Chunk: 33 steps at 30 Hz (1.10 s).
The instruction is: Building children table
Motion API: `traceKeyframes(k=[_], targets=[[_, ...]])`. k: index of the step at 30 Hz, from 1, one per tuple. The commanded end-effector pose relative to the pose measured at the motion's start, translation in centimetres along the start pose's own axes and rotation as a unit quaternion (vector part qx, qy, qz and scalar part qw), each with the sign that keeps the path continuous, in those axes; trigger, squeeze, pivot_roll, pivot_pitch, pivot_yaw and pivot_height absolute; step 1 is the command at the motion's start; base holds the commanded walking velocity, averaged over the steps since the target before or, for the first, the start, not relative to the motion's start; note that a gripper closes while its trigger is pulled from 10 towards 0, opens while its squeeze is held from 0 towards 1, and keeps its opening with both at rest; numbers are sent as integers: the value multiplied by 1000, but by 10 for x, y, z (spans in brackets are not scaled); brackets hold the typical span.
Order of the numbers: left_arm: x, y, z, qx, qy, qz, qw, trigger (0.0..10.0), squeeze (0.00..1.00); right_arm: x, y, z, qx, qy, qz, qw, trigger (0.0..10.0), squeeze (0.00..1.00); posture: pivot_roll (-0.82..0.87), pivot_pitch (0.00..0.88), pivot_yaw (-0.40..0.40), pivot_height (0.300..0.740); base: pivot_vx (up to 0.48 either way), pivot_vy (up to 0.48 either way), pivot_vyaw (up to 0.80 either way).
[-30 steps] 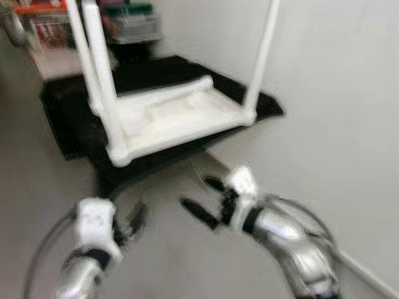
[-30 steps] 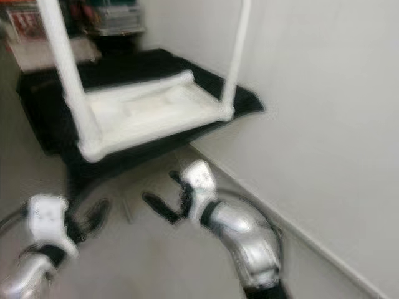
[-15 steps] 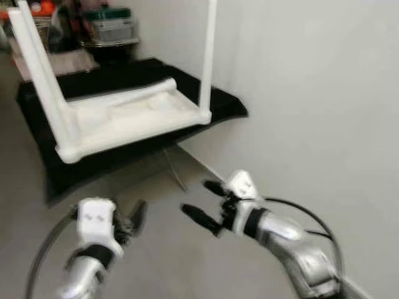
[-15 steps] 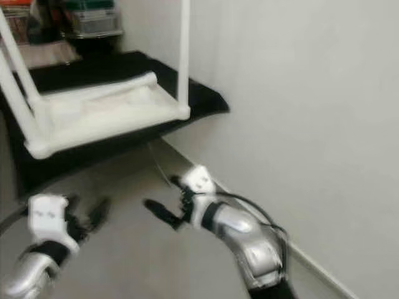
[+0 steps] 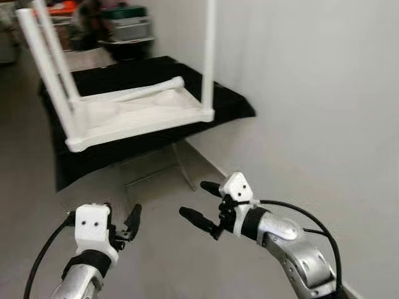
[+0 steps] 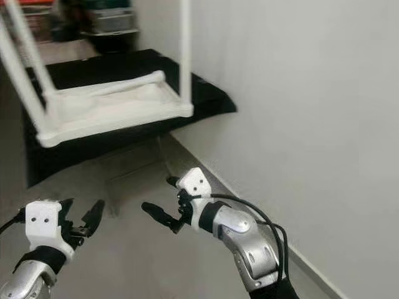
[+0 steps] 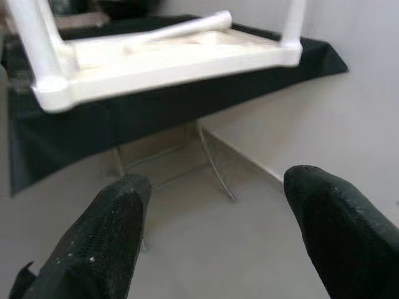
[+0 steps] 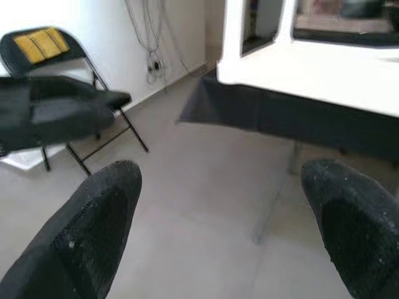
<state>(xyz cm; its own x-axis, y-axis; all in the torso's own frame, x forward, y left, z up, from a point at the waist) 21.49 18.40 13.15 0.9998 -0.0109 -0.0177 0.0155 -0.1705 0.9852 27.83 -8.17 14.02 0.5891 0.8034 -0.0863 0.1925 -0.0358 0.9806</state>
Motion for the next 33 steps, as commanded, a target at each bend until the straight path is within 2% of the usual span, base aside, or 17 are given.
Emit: traceKeyframes(k=[1,14,17,22,23,26,33], targets=[[1,-1,1,-1,-1,-2,1000,10000,0,1,0,0,-8,1,0,1000,10000,0,-25,0,-14,740,390,0,800],[1,-1,2,2,-6,-4,1000,10000,0,2,-1,1,0,6,-6,1000,10000,0,-25,0,-15,740,365,0,74],[2,-1,2,2,-8,-3,1000,10000,0,1,-1,-2,-20,26,-13,999,10000,0,-26,0,-17,740,356,0,800],[2,-1,2,2,-8,-2,1000,10000,0,1,0,-2,-7,23,3,1000,10000,0,-26,0,-17,740,354,0,320],[1,-1,2,2,-8,-2,1000,10000,0,0,-1,-3,7,31,5,999,10000,0,-27,0,-16,740,356,0,0],[1,-1,2,3,-9,-2,1000,10000,0,0,1,-5,-3,35,10,999,10000,0,-27,0,-16,740,354,0,533],[3,0,2,5,-13,-1,1000,10000,0,0,5,-3,-5,44,17,999,10000,0,-26,0,-16,740,354,0,0]])
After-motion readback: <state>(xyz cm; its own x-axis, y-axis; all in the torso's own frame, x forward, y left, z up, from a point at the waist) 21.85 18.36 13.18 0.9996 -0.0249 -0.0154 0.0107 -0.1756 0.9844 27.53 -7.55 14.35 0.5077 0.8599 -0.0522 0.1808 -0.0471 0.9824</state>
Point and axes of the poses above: a point about 5 cm out from each wrist's last joint towards the gripper, its own x axis pointing out of the wrist towards the gripper, its own y axis along the axis of the wrist's last joint, z = x × y, the point moved 1 cm from there along x, pointing out of the wrist towards the gripper, and after that the axes turned 11 degrees about x, right-handed, at the moved point
